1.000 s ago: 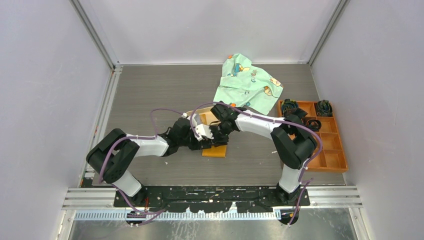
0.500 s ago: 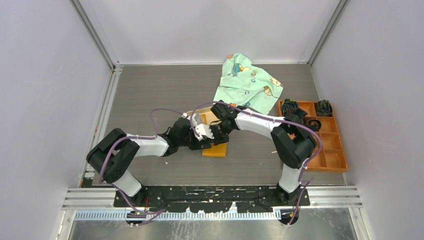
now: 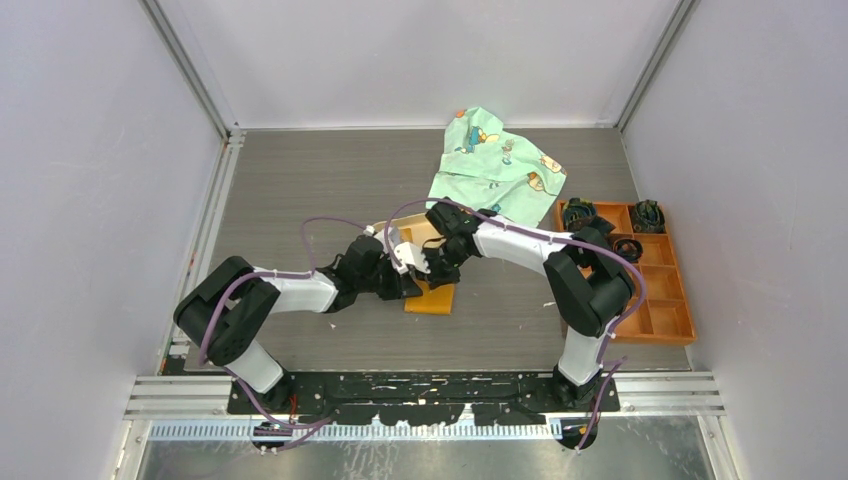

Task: Put the credit cards into the card holder
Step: Close the card holder at the center of the board.

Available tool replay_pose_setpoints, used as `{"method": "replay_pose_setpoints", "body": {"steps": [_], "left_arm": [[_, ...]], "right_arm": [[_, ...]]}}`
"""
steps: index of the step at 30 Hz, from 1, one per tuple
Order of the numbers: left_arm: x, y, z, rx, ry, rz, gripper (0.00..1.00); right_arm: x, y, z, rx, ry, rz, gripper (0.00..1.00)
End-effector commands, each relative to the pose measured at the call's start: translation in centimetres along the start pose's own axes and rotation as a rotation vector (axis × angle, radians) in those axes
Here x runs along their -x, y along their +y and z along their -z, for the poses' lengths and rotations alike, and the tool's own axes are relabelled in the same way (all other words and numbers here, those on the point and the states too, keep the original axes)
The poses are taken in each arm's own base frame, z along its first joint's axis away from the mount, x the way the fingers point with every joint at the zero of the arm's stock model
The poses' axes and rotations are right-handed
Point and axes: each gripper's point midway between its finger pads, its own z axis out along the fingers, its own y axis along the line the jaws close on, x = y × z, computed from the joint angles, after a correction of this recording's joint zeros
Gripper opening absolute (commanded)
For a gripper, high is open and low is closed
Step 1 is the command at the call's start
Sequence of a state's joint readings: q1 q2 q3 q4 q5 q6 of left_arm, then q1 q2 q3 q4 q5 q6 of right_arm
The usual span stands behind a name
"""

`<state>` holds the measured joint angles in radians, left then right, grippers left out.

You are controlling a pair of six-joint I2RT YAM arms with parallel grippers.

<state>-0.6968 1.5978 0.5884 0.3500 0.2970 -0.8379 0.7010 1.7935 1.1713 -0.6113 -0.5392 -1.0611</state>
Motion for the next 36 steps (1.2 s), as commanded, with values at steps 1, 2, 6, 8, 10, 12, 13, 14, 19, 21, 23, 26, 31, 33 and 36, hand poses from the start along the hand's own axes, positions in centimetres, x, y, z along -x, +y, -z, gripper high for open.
{"method": "replay_pose_setpoints", "body": {"steps": [1,2,6,8,10,12,13,14,19,21,23,26,31,33,36], "left_arm": [[0.0,0.8,-0.2,0.018,-0.005,0.005,0.0],[-0.1,0.8,-0.3,0.02,-0.004,0.006,0.0],[-0.1,0.9,-0.3,0.02,-0.002,0.006,0.0],[-0.1,0.8,-0.3,0.019,-0.003,0.006,0.0],[-0.1,0.8,-0.3,0.018,-0.003,0.006,0.0],[-0.1,0.8,-0.2,0.019,-0.002,0.007,0.0],[-0.1,0.7,-0.2,0.017,-0.003,0.006,0.0],[-0.1,0.8,-0.2,0.017,-0.002,0.007,0.0],[-0.1,0.7,-0.3,0.015,-0.001,0.008,0.0],[-0.1,0.7,-0.3,0.013,-0.002,0.009,0.0],[-0.2,0.8,-0.3,0.014,-0.001,0.01,0.0],[-0.2,0.8,-0.2,0.011,-0.002,0.01,0.0],[-0.3,0.8,-0.2,0.009,-0.002,0.011,0.0],[-0.3,0.7,-0.1,0.007,-0.002,0.01,0.0],[-0.4,0.8,-0.1,0.008,-0.001,0.01,0.0]], "right_arm": [[1.9,-0.7,1.9,-0.049,-0.067,-0.011,0.01],[2.0,-0.6,2.0,-0.048,-0.074,-0.016,0.01],[2.3,0.1,2.3,-0.024,-0.095,-0.017,0.01],[2.3,0.2,2.3,-0.019,-0.093,-0.017,0.01],[2.0,0.4,2.3,-0.008,-0.087,-0.021,0.01],[1.8,0.8,2.0,0.008,-0.079,-0.022,0.01],[1.6,0.9,1.9,0.012,-0.073,-0.022,0.01],[1.4,1.0,1.7,0.017,-0.066,-0.022,0.01],[0.8,1.3,0.8,0.037,-0.047,-0.028,0.01],[0.8,1.4,0.5,0.039,-0.04,-0.025,0.01],[0.8,1.5,0.1,0.042,-0.032,-0.02,0.01],[0.7,1.7,-0.4,0.044,-0.017,-0.014,0.01],[0.2,1.7,-0.6,0.043,0.008,-0.006,0.01],[0.1,1.6,-0.5,0.034,0.016,-0.003,0.01],[0.2,1.4,-0.2,0.023,0.02,0.005,0.01]]}}
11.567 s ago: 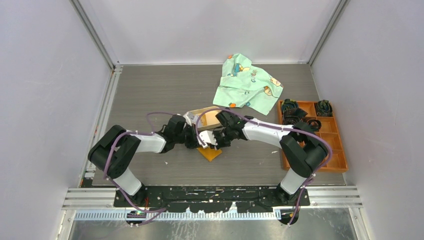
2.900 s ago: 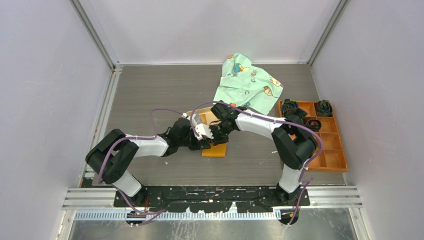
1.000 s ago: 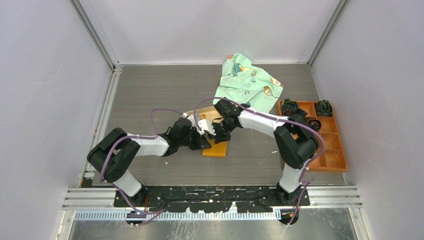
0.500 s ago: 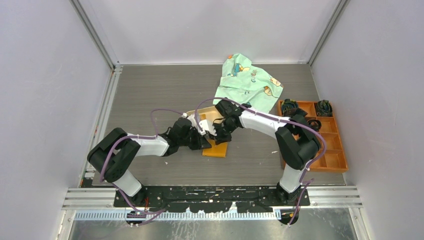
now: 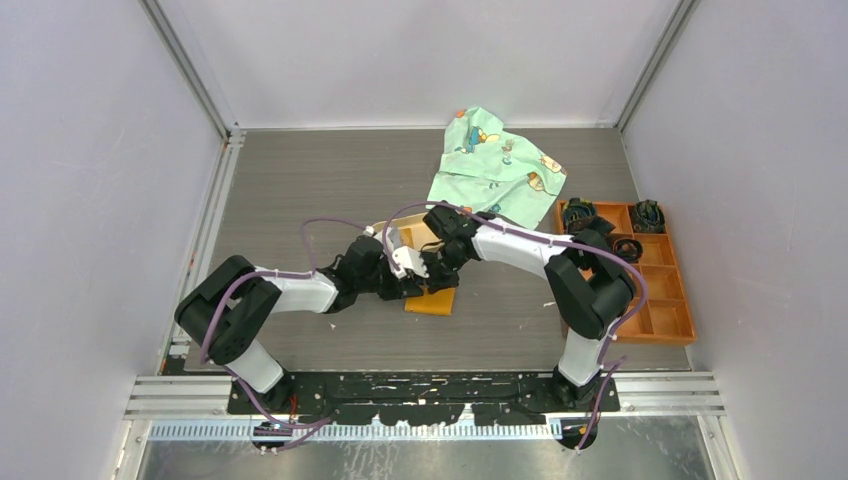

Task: Put the credit cards into the card holder
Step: Close the card holder at the center of the board.

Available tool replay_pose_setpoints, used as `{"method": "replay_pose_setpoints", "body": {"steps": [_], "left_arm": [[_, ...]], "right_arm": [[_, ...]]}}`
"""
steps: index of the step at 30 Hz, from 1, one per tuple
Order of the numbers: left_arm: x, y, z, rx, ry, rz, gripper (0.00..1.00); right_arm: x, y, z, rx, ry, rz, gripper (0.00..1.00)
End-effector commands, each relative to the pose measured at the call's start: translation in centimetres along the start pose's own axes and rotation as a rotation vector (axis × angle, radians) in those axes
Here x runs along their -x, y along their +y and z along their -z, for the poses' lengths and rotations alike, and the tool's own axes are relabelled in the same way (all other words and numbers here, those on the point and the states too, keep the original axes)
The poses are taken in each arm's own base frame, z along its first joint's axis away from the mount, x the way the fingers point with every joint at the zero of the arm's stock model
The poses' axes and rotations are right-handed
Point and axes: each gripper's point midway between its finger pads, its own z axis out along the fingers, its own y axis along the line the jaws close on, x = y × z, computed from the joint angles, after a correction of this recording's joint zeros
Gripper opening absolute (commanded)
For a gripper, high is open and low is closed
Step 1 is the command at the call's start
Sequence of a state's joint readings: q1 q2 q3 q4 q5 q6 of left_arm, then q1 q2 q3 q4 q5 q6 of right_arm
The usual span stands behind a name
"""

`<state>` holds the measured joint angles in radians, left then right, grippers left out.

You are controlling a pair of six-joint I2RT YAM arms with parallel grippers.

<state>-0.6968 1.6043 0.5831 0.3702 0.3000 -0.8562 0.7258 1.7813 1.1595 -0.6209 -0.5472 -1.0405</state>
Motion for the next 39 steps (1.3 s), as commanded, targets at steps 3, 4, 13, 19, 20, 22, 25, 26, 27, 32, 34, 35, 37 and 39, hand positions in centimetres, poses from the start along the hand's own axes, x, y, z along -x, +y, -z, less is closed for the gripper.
{"method": "replay_pose_setpoints", "body": {"steps": [3,4,13,19,20,22,25,26,27,32,34,35,37,39], "left_arm": [[-0.3,0.9,0.1,0.017,0.001,-0.007,0.0],[-0.4,0.9,0.1,0.016,0.002,-0.008,0.0],[-0.3,0.7,0.1,0.01,0.003,-0.006,0.0],[-0.4,0.8,0.1,0.012,0.004,-0.003,0.0],[-0.4,0.8,0.1,0.011,0.003,-0.002,0.0],[-0.4,0.7,0.1,0.009,0.005,-0.001,0.0],[-0.4,0.7,0.1,0.008,0.004,-0.001,0.0],[-0.4,0.7,0.1,0.008,0.002,-0.002,0.0],[-0.4,0.7,0.1,0.009,0.002,-0.003,0.0],[-0.5,0.8,0.1,0.008,0.005,-0.002,0.0],[-0.4,0.8,0.0,0.009,0.005,-0.002,0.0],[-0.4,0.8,0.0,0.009,0.006,-0.002,0.0],[-0.3,0.6,0.0,0.006,0.004,-0.004,0.0],[-0.3,0.6,0.0,0.006,0.004,-0.003,0.0]], "right_arm": [[0.0,-0.1,0.7,-0.019,0.017,0.016,0.01],[0.2,-0.2,1.0,-0.022,0.006,0.016,0.01],[0.8,-0.5,1.9,-0.049,-0.016,0.016,0.01],[0.0,-0.6,1.9,-0.054,0.004,0.017,0.01],[-0.1,-0.4,1.7,-0.046,0.003,0.014,0.01],[-0.2,-0.1,1.3,-0.032,0.002,0.011,0.01],[-0.3,0.2,0.8,-0.017,0.004,0.011,0.01],[-0.3,0.3,0.6,-0.014,0.007,0.014,0.01],[-0.3,0.3,0.5,-0.015,0.006,0.014,0.01],[0.2,0.4,0.4,-0.009,-0.009,0.006,0.01],[0.2,0.6,0.4,-0.002,-0.012,0.003,0.01],[0.3,0.7,0.4,0.004,-0.014,0.004,0.01],[0.2,1.0,0.3,0.017,-0.009,0.009,0.01],[-0.2,1.3,0.3,0.031,0.006,0.017,0.01]]}}
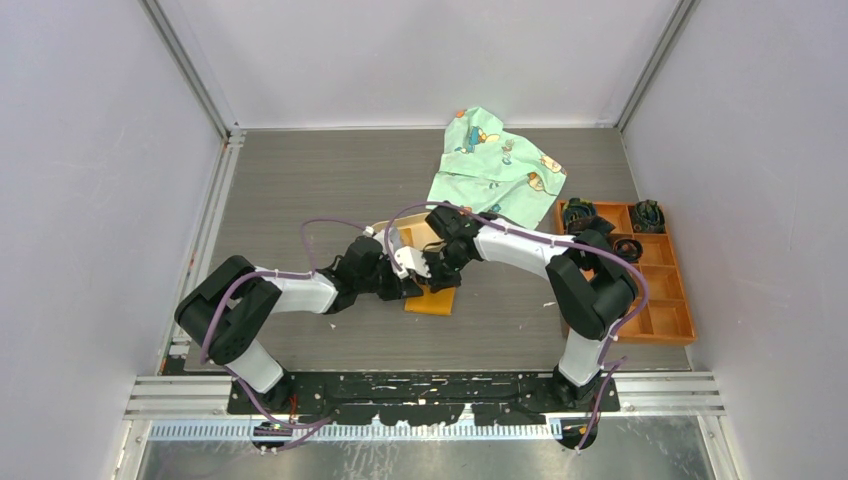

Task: Put the credit cards into the card holder
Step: Close the card holder at the center of the board.

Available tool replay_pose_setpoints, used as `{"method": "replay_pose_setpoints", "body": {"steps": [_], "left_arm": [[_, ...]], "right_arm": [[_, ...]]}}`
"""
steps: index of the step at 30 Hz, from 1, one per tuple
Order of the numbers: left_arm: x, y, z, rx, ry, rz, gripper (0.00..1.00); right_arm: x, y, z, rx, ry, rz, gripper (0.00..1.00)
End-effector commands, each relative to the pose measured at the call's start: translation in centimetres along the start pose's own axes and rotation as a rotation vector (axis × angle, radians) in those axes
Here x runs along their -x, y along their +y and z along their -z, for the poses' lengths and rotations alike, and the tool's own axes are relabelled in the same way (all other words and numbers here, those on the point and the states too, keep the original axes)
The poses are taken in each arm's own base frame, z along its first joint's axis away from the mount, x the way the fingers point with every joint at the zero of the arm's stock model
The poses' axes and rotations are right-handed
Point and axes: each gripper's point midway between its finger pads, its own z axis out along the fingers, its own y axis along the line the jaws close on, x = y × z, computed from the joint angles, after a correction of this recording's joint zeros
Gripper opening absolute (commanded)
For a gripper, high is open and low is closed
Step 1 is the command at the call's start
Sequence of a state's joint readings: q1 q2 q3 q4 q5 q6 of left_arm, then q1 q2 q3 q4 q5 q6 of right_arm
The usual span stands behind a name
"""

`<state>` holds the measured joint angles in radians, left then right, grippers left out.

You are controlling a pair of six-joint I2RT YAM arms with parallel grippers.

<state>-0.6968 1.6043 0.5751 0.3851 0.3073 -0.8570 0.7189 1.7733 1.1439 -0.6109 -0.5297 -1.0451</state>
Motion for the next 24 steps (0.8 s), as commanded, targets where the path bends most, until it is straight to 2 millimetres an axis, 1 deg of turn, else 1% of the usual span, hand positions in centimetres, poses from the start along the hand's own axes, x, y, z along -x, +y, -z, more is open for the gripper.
{"method": "replay_pose_setpoints", "body": {"steps": [1,6,11,16,24], "left_arm": [[-0.2,0.7,0.0,0.016,0.003,-0.002,0.0],[-0.2,0.7,0.0,0.015,0.002,-0.002,0.0],[-0.3,0.6,0.1,0.012,0.004,-0.003,0.0],[-0.3,0.6,0.1,0.005,0.004,-0.002,0.0],[-0.6,0.6,-0.1,-0.011,0.003,0.011,0.0]], "right_arm": [[0.1,1.7,0.0,0.057,0.004,0.02,0.01],[-1.2,2.4,-0.9,0.074,0.066,0.041,0.01],[-1.7,2.3,-1.4,0.079,0.094,0.023,0.01],[-2.1,2.1,-1.8,0.08,0.114,-0.003,0.01],[-1.8,2.2,-2.8,0.09,0.127,-0.034,0.01]]}}
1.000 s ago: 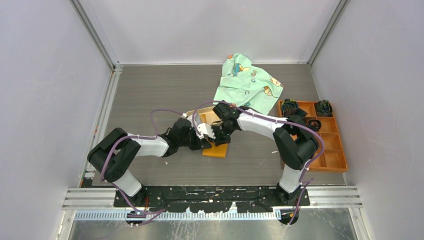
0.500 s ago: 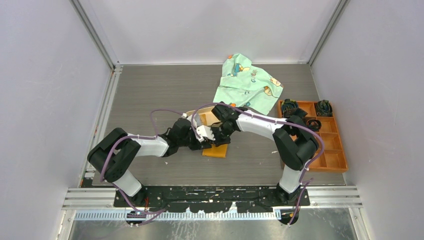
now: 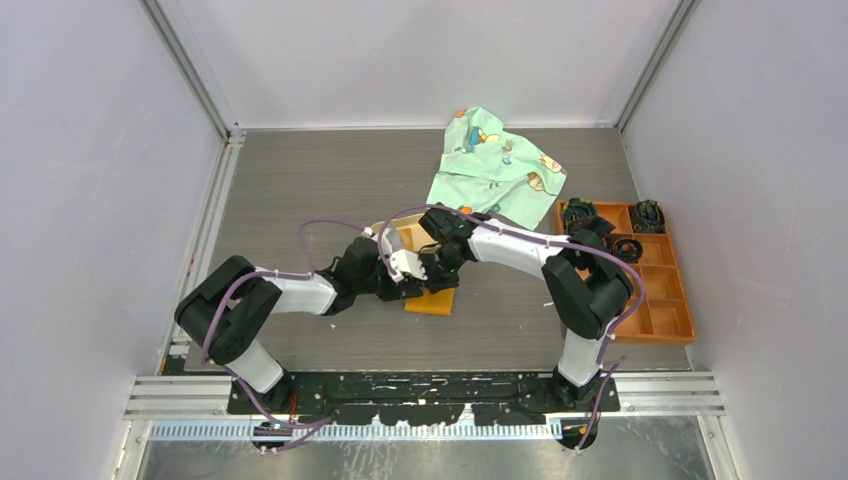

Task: Put the credit cards into the card holder
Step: Close the card holder at the center of the board.

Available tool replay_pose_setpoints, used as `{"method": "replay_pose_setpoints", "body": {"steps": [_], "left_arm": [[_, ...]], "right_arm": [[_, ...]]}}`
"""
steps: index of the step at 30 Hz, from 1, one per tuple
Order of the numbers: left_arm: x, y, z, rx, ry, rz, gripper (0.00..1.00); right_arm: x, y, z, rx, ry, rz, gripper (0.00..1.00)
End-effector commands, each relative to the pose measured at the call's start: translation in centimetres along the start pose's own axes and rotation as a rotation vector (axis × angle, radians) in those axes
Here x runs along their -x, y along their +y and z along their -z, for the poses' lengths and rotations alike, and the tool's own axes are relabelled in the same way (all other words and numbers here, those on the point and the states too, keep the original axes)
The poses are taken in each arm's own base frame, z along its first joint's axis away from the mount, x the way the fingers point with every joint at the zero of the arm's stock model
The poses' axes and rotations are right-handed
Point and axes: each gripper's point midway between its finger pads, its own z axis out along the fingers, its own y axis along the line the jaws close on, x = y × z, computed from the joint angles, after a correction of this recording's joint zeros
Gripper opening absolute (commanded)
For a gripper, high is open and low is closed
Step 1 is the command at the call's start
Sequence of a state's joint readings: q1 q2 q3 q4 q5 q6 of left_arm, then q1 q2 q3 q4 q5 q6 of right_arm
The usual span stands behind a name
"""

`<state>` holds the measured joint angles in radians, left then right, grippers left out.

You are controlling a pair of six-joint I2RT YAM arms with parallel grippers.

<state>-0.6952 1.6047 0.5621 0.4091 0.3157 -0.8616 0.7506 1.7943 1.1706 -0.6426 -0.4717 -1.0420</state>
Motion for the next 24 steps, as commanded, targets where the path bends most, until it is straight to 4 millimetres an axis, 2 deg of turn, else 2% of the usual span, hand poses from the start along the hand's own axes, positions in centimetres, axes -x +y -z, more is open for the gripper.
{"method": "replay_pose_setpoints", "body": {"steps": [1,24], "left_arm": [[-0.5,0.7,-0.1,0.001,0.004,0.01,0.0],[0.2,0.2,1.0,-0.047,-0.053,0.011,0.0]], "right_arm": [[-1.6,2.2,-2.6,0.09,0.07,-0.043,0.01],[-3.3,4.0,-4.5,0.191,0.203,-0.09,0.01]]}}
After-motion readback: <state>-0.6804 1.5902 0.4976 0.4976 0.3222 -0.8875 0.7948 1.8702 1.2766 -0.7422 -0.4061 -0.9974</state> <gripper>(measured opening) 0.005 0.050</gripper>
